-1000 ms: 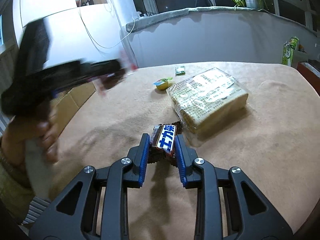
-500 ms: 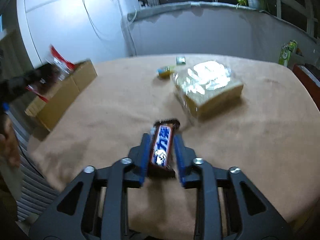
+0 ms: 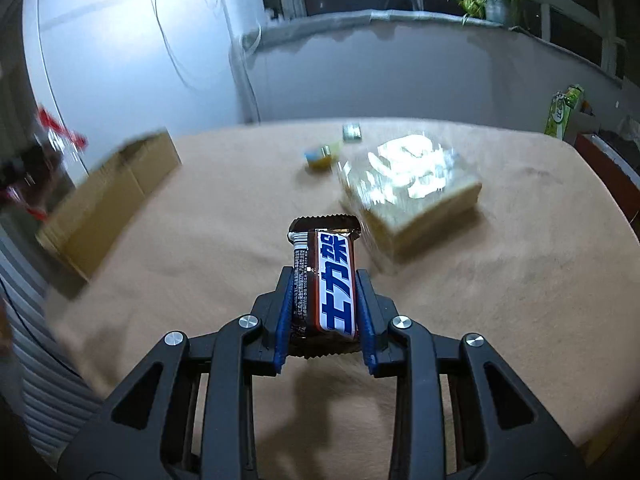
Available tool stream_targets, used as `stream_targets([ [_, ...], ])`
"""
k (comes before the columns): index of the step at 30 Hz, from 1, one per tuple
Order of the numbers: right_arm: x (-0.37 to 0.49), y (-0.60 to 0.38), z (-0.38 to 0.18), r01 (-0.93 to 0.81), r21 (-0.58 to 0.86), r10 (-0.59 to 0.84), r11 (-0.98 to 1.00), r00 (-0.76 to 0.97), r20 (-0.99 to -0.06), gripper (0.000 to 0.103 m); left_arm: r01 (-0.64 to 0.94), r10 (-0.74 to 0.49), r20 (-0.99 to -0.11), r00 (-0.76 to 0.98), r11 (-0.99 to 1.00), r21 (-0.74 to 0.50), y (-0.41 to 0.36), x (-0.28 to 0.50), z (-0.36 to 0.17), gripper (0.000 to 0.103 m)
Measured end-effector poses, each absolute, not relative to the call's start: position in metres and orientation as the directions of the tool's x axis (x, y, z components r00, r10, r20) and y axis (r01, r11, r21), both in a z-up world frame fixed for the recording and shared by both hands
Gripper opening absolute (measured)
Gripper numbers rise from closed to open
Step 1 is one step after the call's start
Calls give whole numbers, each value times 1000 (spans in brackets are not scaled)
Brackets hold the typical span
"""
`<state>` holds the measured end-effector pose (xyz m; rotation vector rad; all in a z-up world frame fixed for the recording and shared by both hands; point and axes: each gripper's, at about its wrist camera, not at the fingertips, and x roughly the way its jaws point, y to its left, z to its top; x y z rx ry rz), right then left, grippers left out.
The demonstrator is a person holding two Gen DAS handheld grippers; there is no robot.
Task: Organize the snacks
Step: 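Carry the red bag with the left gripper while the right gripper carries the chocolate bar to the box, then open both grippers over the box to drop the snacks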
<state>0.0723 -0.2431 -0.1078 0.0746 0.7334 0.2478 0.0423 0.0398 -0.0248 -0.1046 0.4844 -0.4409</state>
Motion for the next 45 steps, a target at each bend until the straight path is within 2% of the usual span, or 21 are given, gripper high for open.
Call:
stream_targets([
  [6, 68, -218, -64, -247, 150, 288, 957, 775, -562, 29, 321, -351, -421, 836, 936, -142, 58, 38, -14, 29],
  [13, 76, -162, -37, -356, 128, 369, 925, 773, -516, 29, 233, -253, -414, 875, 968, -98, 86, 30, -7, 29],
  [24, 103, -36, -38, -545, 109, 514, 832, 679, -524, 30, 106, -150, -426, 893, 987, -125, 148, 31, -21, 29],
  [32, 129, 38, -50, -641, 105, 586, 760, 606, -539, 30, 49, -119, -501, 857, 987, -152, 179, 50, -54, 29],
  [37, 149, 64, -61, -685, 110, 617, 720, 560, -553, 32, 45, -144, -567, 811, 982, -185, 182, 65, -81, 31],
  [38, 155, 71, -68, -699, 109, 618, 706, 535, -576, 34, 49, -151, -584, 797, 981, -187, 180, 69, -87, 36],
  [39, 159, 71, -72, -697, 102, 607, 710, 532, -590, 36, 40, -144, -595, 791, 982, -185, 178, 72, -90, 53],
  [41, 159, 65, -76, -682, 101, 599, 724, 550, -582, 38, 34, -145, -591, 793, 980, -195, 178, 70, -93, 61],
  [43, 153, 51, -79, -671, 107, 601, 734, 567, -563, 44, 28, -134, -587, 798, 982, -186, 177, 65, -89, 72],
  [44, 151, 45, -80, -661, 107, 594, 743, 577, -561, 44, 12, -118, -577, 808, 983, -184, 178, 61, -86, 80],
  [45, 148, 36, -81, -651, 107, 587, 752, 585, -560, 44, 5, -114, -564, 818, 982, -191, 179, 58, -83, 81],
])
